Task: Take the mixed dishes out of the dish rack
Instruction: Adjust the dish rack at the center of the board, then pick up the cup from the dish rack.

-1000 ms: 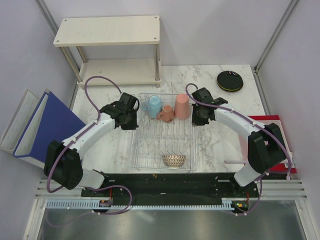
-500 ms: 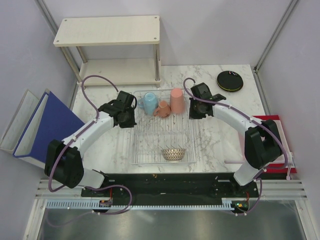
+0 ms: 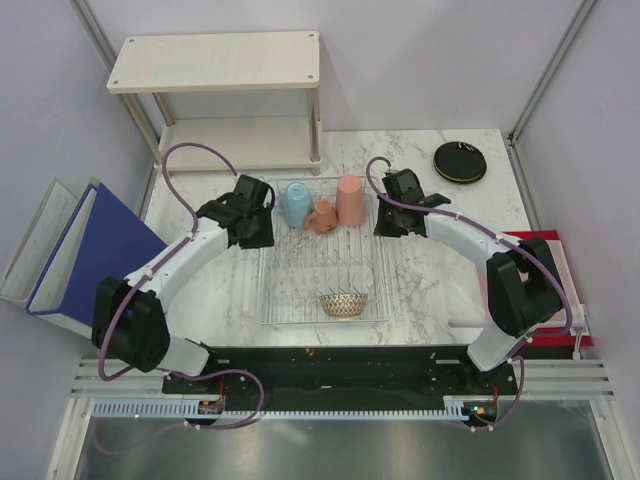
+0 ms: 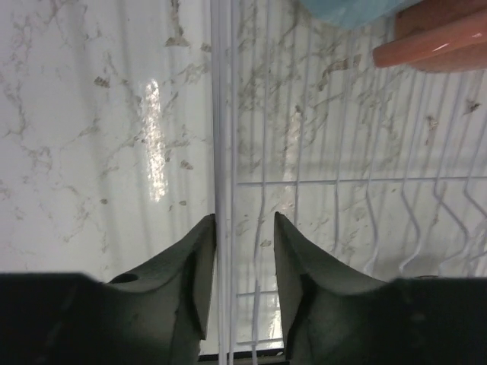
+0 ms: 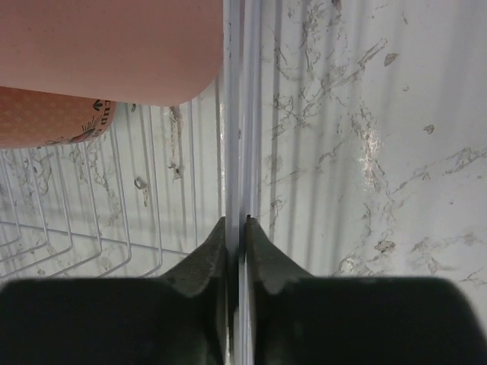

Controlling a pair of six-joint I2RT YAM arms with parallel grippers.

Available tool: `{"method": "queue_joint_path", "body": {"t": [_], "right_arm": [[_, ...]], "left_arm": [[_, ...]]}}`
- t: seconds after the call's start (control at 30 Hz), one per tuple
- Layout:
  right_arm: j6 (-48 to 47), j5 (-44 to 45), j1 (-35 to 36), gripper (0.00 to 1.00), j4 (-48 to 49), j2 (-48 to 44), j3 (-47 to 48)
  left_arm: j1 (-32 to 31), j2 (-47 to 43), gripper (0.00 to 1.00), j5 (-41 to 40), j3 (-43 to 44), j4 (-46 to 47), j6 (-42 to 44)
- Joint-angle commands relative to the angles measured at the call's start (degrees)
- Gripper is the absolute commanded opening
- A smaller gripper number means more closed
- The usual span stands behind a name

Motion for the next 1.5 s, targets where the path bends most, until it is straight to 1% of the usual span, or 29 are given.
{"method": "queue_joint_path", "body": {"t": [0.0, 0.03, 0.07, 0.1, 0.13, 0.17, 0.2, 0.23, 0.3, 0.37, 0.57, 0.6, 0.63, 0.8, 0.87, 0.9, 0.93, 0.97, 1.0, 1.03, 1.1, 1.17, 1.27, 1.37, 1.47], "right_arm": [[2.5, -5.0, 0.9, 0.28, 10.2, -2.7, -0.5], [2.3, -4.7, 0.9, 0.32, 10.1, -3.0, -0.6], [2.1, -4.3, 0.9, 0.38, 9.5, -3.6, -0.9], [1.6, -3.9, 0.9, 0.41, 9.2, -3.7, -0.9], [1.5, -3.5, 0.9, 0.43, 8.8, -4.1, -1.1], [1.2, -2.7, 0.9, 0.46, 8.2, -4.7, -1.3], [1.0, -2.3, 1.0, 0.47, 7.8, -5.0, -1.5], [0.4, -1.9, 0.9, 0.49, 7.1, -5.4, -1.7], [-0.5, -1.2, 0.9, 0.51, 5.9, -6.4, -1.9], [-2.0, 1.7, 0.9, 0.54, 3.3, -7.3, -1.9], [-5.2, 11.8, 0.7, 0.59, 0.0, -12.2, -5.5], [-5.5, 15.2, 0.7, 0.61, -0.4, -12.6, -6.1], [-5.7, 16.3, 0.2, 0.64, -0.9, -13.8, -7.5], [-3.8, 18.3, -2.4, 0.65, -0.5, -19.9, -12.1], [-3.4, 19.3, -2.4, 0.65, 0.7, -24.3, -13.6], [-2.8, 19.2, -2.4, 0.67, 1.5, -26.1, -14.3], [-2.4, 19.2, -2.5, 0.72, 2.9, -29.5, -15.9], [-1.7, 18.5, -2.4, 0.8, 3.7, -31.1, -16.7], [-0.7, 18.0, -2.5, 0.97, 4.5, -32.3, -17.4], [-0.5, 17.2, -2.5, 0.98, 4.6, -33.8, -18.0], [-1.0, 15.2, -2.5, 0.98, 5.1, -34.1, -18.4], [-1.3, 14.3, -2.6, 0.98, 5.0, -32.8, -18.5], [-2.0, 13.1, -2.4, 0.98, 3.2, -30.8, -17.4], [-1.8, 13.5, -2.5, 0.98, 3.7, -32.7, -17.8], [-0.7, 13.5, -2.5, 0.98, 8.1, -37.0, -20.5]], "left_arm": [[-0.5, -2.0, 0.51, 0.5, 5.3, 3.9, 0.8], [-0.5, -2.3, 0.62, 0.2, 5.3, 3.7, 0.8], [-0.5, -2.4, 0.67, -0.1, 5.5, 3.6, 0.8], [-0.5, -2.9, 0.7, -0.3, 5.6, 3.5, 0.8], [-0.5, -3.3, 0.76, -0.6, 5.6, 3.2, 0.7], [-0.5, -3.6, 0.77, -0.9, 5.7, 3.1, 0.7], [-0.5, -3.8, 0.79, -1.1, 5.9, 2.8, 0.7], [-0.5, -4.5, 0.83, -1.3, 5.9, 2.7, 0.6], [-0.5, -4.9, 0.86, -1.9, 6.3, 2.3, 0.8], [-0.5, -5.8, 0.86, -2.2, 6.5, 1.8, 1.1], [-0.5, -8.0, 0.86, -2.7, 8.0, 1.4, 1.5], [-0.5, -8.2, 0.86, -2.1, 8.4, 1.3, 1.8], [-0.5, -8.5, 0.86, -1.3, 8.8, 1.3, 1.9], [-0.6, -10.6, 0.83, 1.1, 9.5, 1.8, 1.8], [-0.6, -11.3, 0.82, 3.8, 9.2, 2.4, 1.8], [-0.6, -12.0, 0.81, 5.4, 9.0, 2.7, 1.9], [-0.6, -12.2, 0.81, 9.3, 8.7, 3.8, 2.3], [-0.7, -12.4, 0.79, 11.5, 8.0, 4.5, 2.4], [-0.7, -12.9, 0.78, 13.0, 7.6, 5.2, 2.5], [-1.0, -13.3, 0.77, 14.5, 7.1, 6.1, 2.5], [-1.1, -14.1, 0.77, 13.9, 5.6, 6.9, 2.5], [-1.1, -14.3, 0.77, 12.3, 4.7, 7.3, 2.4], [-1.1, -14.9, 0.77, 12.4, 4.3, 7.4, 2.5], [-1.1, -15.8, 0.77, 12.0, 4.2, 8.1, 3.3], [-1.1, -15.5, 0.77, 11.7, 4.2, 9.4, 4.0]]}}
